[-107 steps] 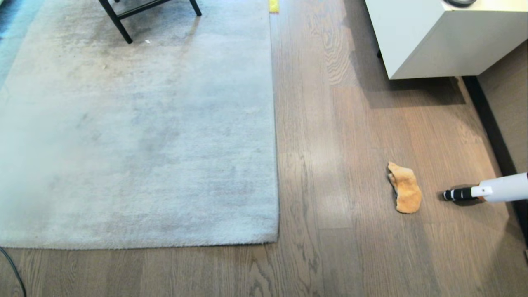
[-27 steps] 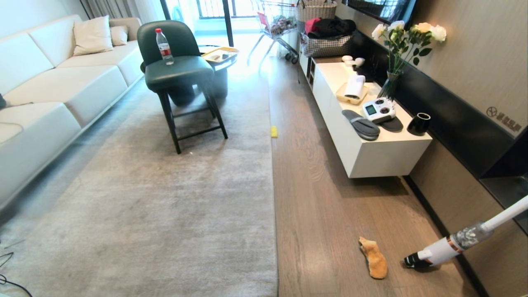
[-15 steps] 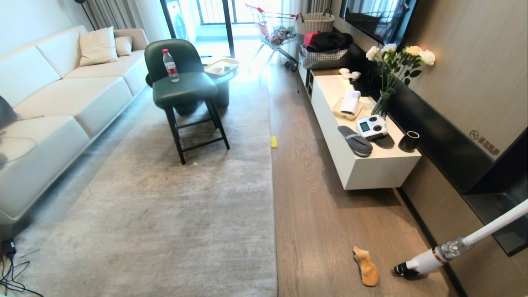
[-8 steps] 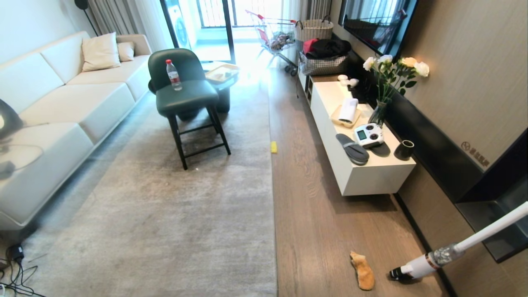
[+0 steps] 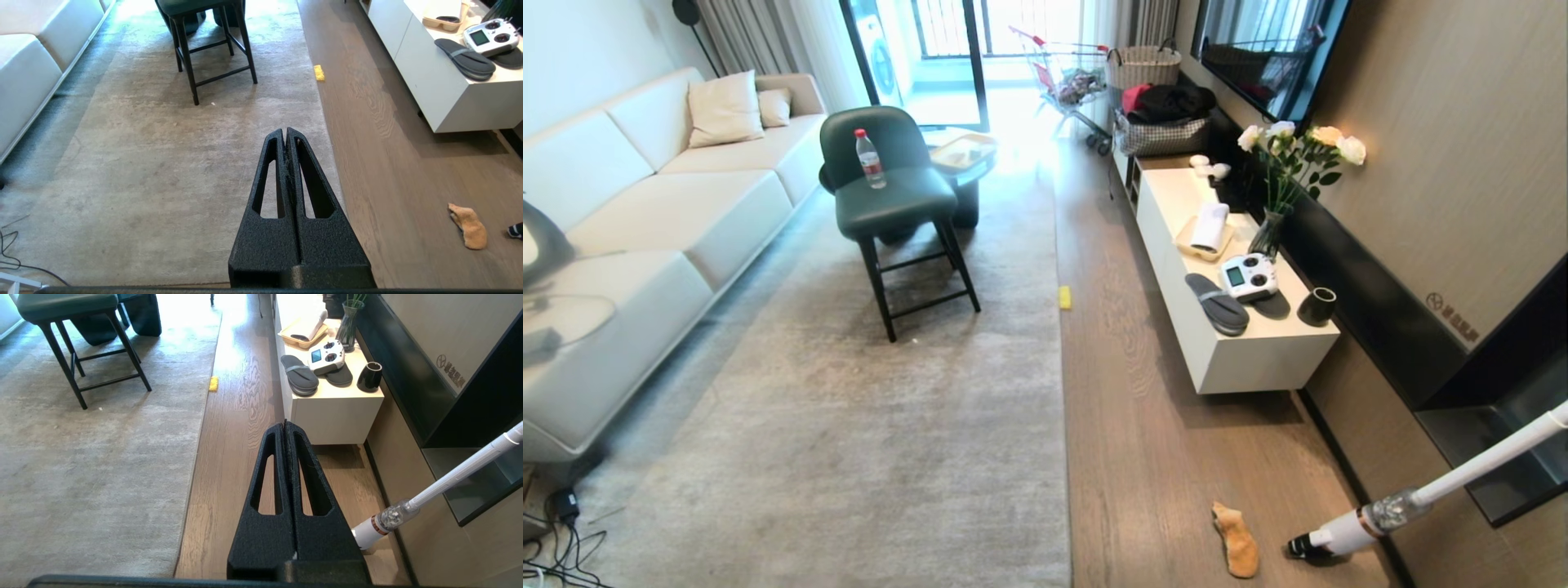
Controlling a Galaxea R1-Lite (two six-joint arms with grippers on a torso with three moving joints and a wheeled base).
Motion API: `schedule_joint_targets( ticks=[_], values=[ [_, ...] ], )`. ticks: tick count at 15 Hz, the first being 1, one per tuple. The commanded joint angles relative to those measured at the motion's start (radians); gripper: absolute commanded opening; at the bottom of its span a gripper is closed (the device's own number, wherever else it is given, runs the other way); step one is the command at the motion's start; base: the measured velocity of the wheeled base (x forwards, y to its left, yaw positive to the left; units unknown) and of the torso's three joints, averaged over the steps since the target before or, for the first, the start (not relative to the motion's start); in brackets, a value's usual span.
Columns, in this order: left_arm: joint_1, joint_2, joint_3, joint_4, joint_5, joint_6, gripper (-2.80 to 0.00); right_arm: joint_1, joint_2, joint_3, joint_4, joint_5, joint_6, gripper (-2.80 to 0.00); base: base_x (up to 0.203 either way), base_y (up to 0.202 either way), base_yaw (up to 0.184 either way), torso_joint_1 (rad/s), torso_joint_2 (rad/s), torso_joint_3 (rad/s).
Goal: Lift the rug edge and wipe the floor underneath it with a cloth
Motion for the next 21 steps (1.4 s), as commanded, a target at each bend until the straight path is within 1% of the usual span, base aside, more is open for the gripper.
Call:
schedule_joint_targets(
  ticks=[1, 10, 21],
  values=[
    [0.0, 0.001, 0.0, 0.0, 0.001, 0.0, -2.8, 0.0, 0.002, 0.0, -0.001, 0.0, 0.0, -2.8, 0.0, 0.0, 0.0, 0.145, -0.33, -0.183],
    [0.0, 0.001, 0.0, 0.0, 0.001, 0.0, -2.8, 0.0, 0.002, 0.0, -0.001, 0.0, 0.0, -2.8, 0.0, 0.0, 0.0, 0.145, -0.32, -0.175],
    [0.0, 0.001, 0.0, 0.0, 0.001, 0.0, -2.8, 0.0, 0.002, 0.0, 0.0, 0.0, 0.002, -2.8, 0.0, 0.0, 0.0, 0.084, -0.17, -0.091]
  ],
)
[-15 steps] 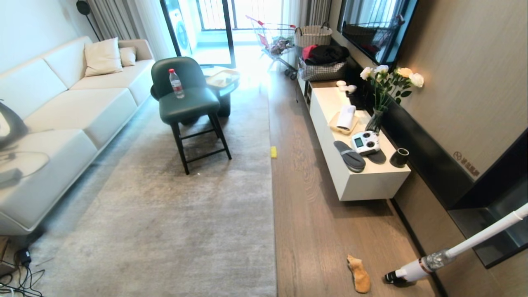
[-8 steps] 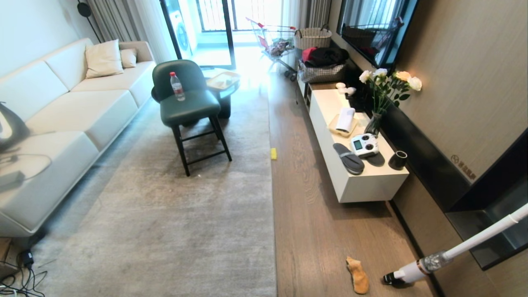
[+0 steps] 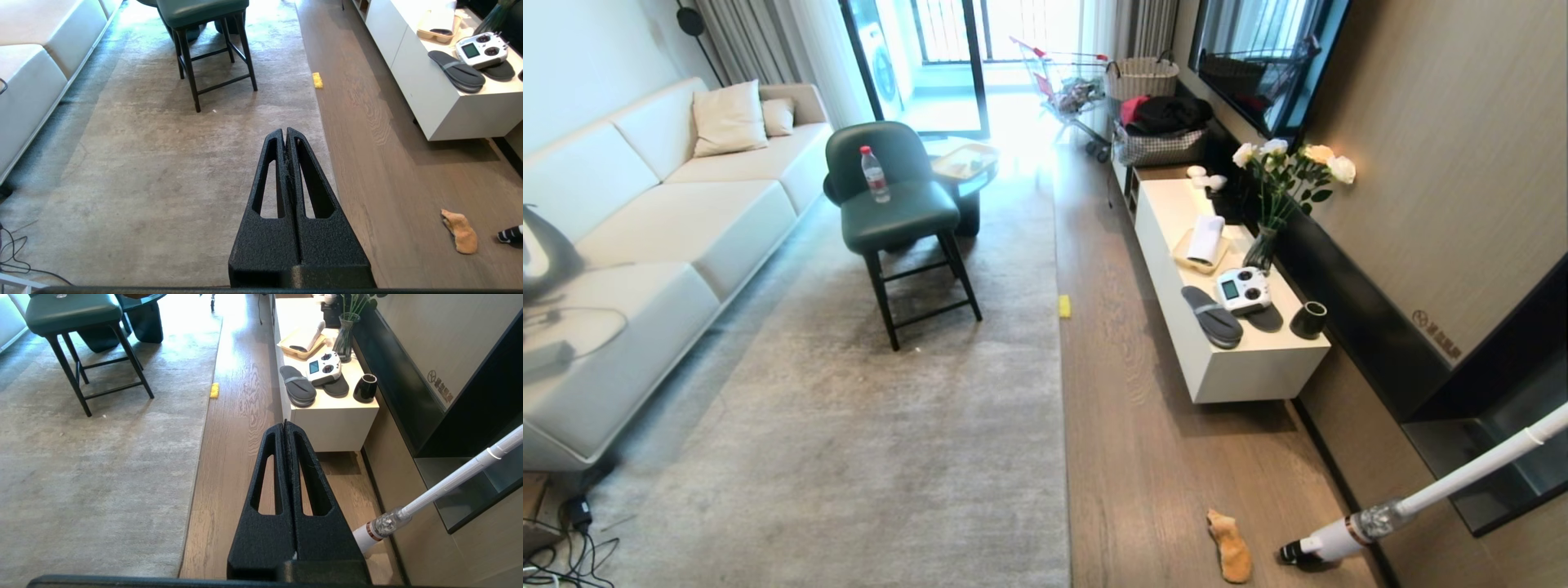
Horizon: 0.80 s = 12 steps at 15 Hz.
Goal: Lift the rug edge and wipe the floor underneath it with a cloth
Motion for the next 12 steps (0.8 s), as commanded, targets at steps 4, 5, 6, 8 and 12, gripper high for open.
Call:
schedule_joint_targets(
  ticks=[4, 5, 6, 8, 12],
  values=[
    [0.0, 0.001, 0.0, 0.0, 0.0, 0.0, -2.8, 0.0, 0.002, 0.0, -0.001, 0.0, 0.0, -2.8, 0.0, 0.0, 0.0, 0.0, 0.0, 0.0],
    [0.0, 0.001, 0.0, 0.0, 0.0, 0.0, -2.8, 0.0, 0.002, 0.0, -0.001, 0.0, 0.0, -2.8, 0.0, 0.0, 0.0, 0.0, 0.0, 0.0],
    [0.0, 0.001, 0.0, 0.0, 0.0, 0.0, -2.8, 0.0, 0.002, 0.0, -0.001, 0.0, 0.0, -2.8, 0.0, 0.0, 0.0, 0.0, 0.0, 0.0],
    [0.0, 0.001, 0.0, 0.0, 0.0, 0.0, -2.8, 0.0, 0.002, 0.0, -0.001, 0.0, -0.001, -2.8, 0.0, 0.0, 0.0, 0.0, 0.0, 0.0],
    [0.0, 0.001, 0.0, 0.0, 0.0, 0.0, -2.8, 0.0, 0.002, 0.0, -0.002, 0.0, 0.0, -2.8, 0.0, 0.0, 0.0, 0.0, 0.0, 0.0]
  ],
)
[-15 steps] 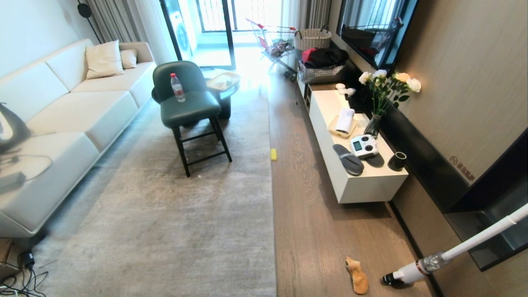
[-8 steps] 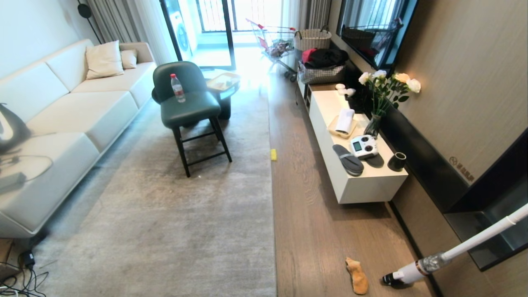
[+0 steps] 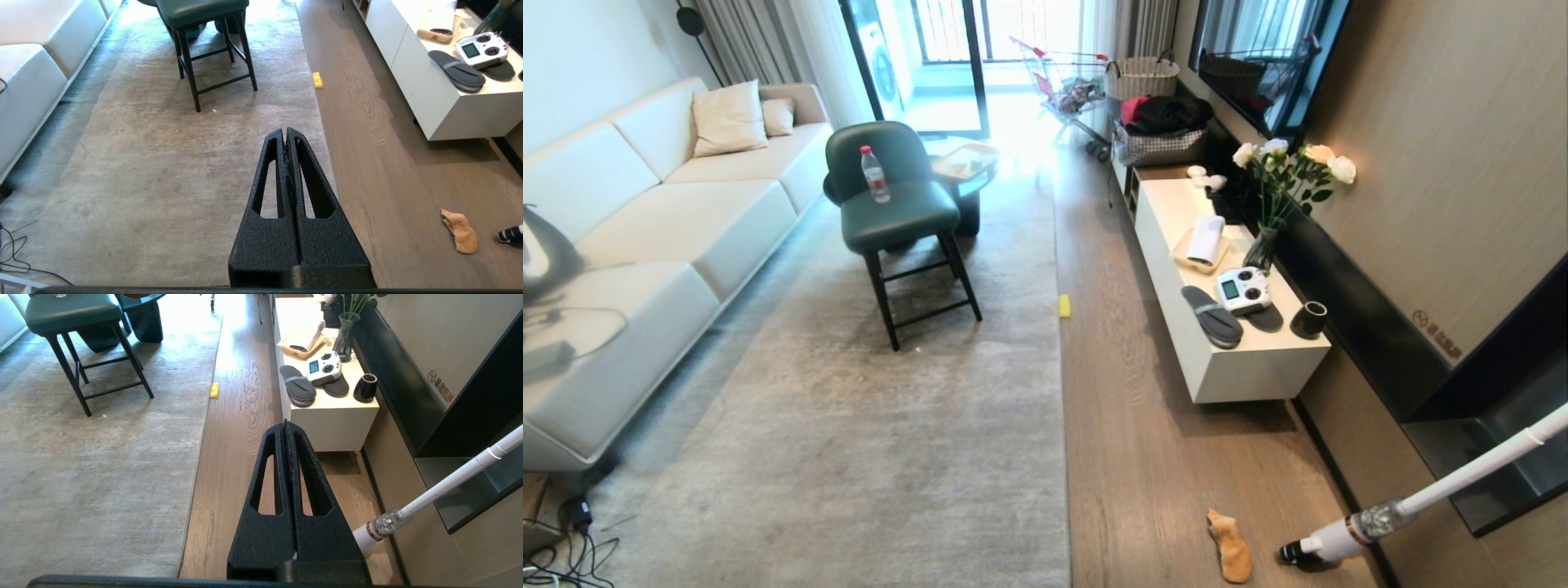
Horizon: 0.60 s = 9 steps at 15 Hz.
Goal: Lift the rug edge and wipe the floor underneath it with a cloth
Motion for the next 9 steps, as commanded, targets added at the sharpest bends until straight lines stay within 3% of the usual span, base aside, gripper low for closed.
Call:
schedule_joint_targets(
  ticks=[1, 9],
  values=[
    [0.0, 0.001, 0.0, 0.0, 0.001, 0.0, -2.8, 0.0, 0.002, 0.0, -0.001, 0.0, -0.001, -2.8, 0.0, 0.0, 0.0, 0.0, 0.0, 0.0],
    [0.0, 0.001, 0.0, 0.0, 0.001, 0.0, -2.8, 0.0, 0.002, 0.0, -0.001, 0.0, 0.0, -2.8, 0.0, 0.0, 0.0, 0.0, 0.0, 0.0]
  ],
)
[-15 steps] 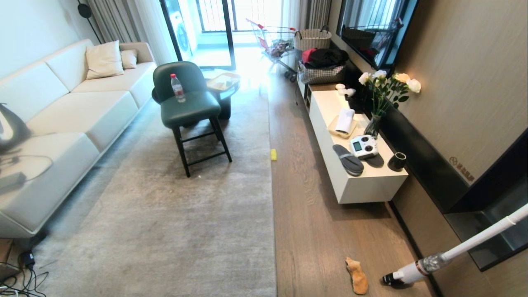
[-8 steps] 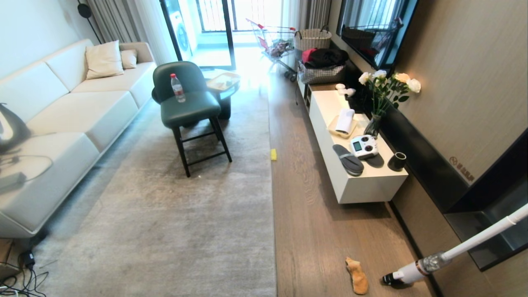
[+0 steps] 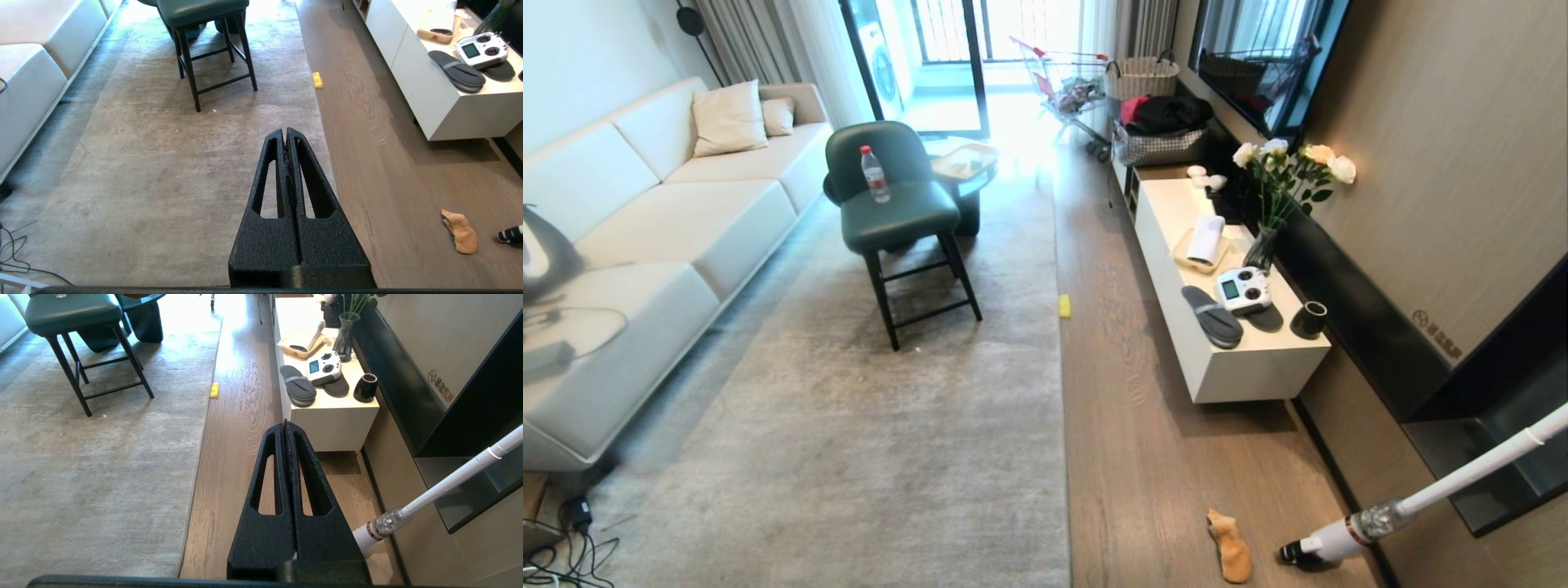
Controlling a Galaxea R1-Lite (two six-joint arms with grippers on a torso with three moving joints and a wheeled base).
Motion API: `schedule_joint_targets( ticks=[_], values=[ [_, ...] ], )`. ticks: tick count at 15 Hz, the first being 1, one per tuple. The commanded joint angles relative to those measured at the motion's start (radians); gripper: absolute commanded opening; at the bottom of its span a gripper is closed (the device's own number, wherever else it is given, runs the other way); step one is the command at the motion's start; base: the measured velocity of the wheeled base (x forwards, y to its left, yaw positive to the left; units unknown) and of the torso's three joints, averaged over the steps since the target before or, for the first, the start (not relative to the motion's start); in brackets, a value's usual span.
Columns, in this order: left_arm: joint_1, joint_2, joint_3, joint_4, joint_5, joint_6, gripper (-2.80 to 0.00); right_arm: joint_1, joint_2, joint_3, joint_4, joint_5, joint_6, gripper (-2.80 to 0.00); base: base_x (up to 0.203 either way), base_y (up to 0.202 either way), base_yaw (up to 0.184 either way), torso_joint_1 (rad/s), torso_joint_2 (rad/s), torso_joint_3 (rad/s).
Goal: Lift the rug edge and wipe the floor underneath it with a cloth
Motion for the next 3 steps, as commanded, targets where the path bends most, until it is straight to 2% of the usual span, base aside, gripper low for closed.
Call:
schedule_joint_targets(
  ticks=[1, 3],
  values=[
    [0.0, 0.001, 0.0, 0.0, 0.0, 0.0, -2.8, 0.0, 0.002, 0.0, -0.001, 0.001, -0.001, -2.8, 0.0, 0.0, 0.0, 0.0, 0.0, 0.0],
    [0.0, 0.001, 0.0, 0.0, 0.0, 0.0, -2.8, 0.0, 0.002, 0.0, -0.001, 0.0, -0.001, -2.8, 0.0, 0.0, 0.0, 0.0, 0.0, 0.0]
  ],
)
